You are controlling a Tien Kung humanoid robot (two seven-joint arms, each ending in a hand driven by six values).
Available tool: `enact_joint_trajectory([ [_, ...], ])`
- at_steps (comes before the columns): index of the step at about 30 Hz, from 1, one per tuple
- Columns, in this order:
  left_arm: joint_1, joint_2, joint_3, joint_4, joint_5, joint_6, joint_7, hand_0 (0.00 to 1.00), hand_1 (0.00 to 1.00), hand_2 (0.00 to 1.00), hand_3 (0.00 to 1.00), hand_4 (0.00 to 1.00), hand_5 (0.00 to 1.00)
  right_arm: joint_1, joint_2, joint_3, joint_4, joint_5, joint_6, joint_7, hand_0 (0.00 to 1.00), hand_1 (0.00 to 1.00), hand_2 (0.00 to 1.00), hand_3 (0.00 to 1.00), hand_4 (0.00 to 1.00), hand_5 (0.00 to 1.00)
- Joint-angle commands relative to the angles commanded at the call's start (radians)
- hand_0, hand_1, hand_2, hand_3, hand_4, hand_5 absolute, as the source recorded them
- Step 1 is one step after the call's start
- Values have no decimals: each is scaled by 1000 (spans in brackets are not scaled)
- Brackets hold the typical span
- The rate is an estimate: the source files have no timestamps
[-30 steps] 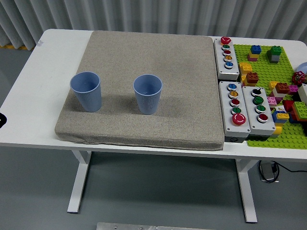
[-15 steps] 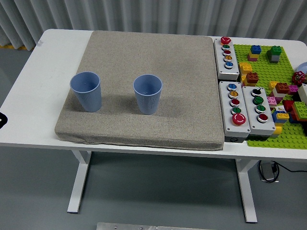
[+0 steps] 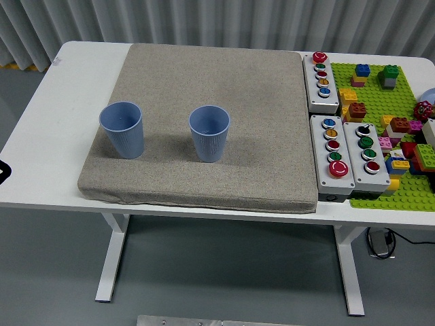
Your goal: Pick cup pour cup place
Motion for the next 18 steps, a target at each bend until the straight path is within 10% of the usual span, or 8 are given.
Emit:
enact_joint_trajectory([
  [7,10,-2,0,-2,26,2,3,711,703,764,826,809,998,-6,0,1,0,-4,1,0,702,702,661,633,54,471],
  [18,9,-11,-8,-33,305,25,15,713,704,768,828,806,998,-2,-2,-4,-1,7,2,4,701,702,661,633,54,473],
])
